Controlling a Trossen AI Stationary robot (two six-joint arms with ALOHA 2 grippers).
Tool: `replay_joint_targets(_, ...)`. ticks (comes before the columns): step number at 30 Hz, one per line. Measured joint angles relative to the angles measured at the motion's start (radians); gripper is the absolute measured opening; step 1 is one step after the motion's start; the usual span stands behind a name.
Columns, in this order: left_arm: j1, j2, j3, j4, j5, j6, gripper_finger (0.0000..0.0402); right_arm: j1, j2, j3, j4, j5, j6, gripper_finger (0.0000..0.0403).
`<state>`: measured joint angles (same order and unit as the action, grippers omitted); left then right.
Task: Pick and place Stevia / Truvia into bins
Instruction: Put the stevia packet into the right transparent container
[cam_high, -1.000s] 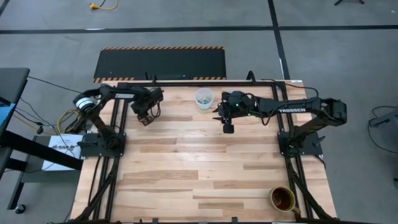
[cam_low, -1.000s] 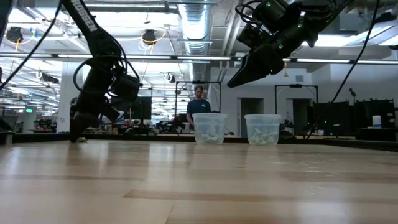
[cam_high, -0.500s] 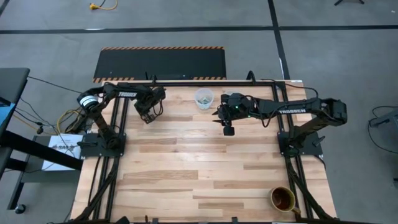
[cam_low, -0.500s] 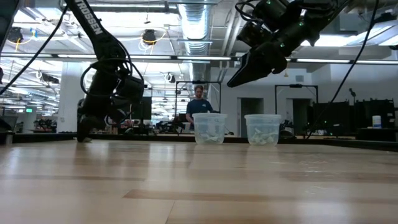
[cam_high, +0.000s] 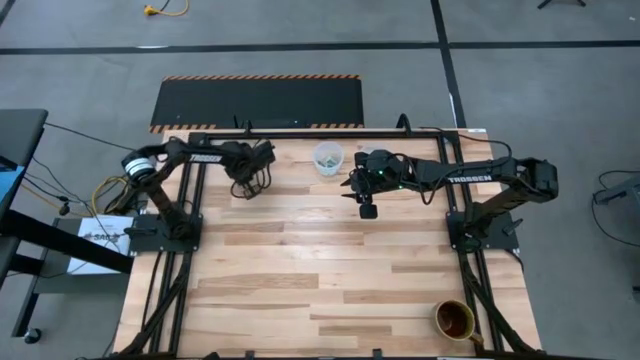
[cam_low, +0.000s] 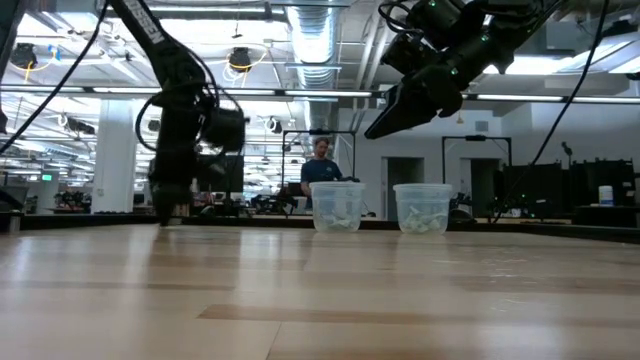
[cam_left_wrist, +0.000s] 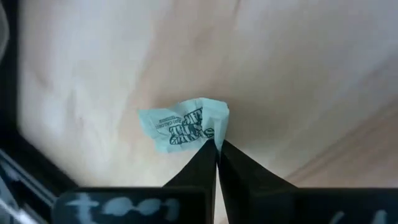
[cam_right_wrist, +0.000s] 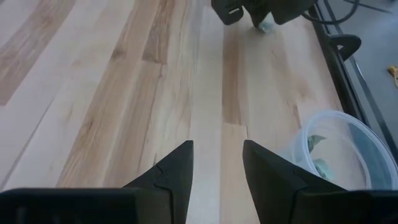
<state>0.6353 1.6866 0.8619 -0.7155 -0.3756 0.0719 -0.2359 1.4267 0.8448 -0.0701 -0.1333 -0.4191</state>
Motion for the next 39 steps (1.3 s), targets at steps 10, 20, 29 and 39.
replay_joint_targets(10, -0.108, -0.258, 0.002, 0.082, 0.096, -0.059, 0.0000, 0.000, 0.000, 0.000, 0.002, 0.000, 0.026, 0.0133)
replay_joint_targets(20, -0.305, -0.525, 0.002, 0.412, 0.266, -0.072, 0.0000, 0.003, 0.000, 0.000, 0.059, -0.001, 0.039, 0.0133)
replay_joint_targets(29, -0.454, -0.498, 0.002, 0.791, 0.512, 0.040, 0.0000, 0.038, 0.000, 0.000, 0.202, -0.002, 0.068, 0.0143)
replay_joint_targets(39, -0.469, -0.371, 0.002, 0.885, 0.664, 0.082, 0.0000, 0.108, 0.000, 0.000, 0.338, -0.002, 0.071, 0.0197)
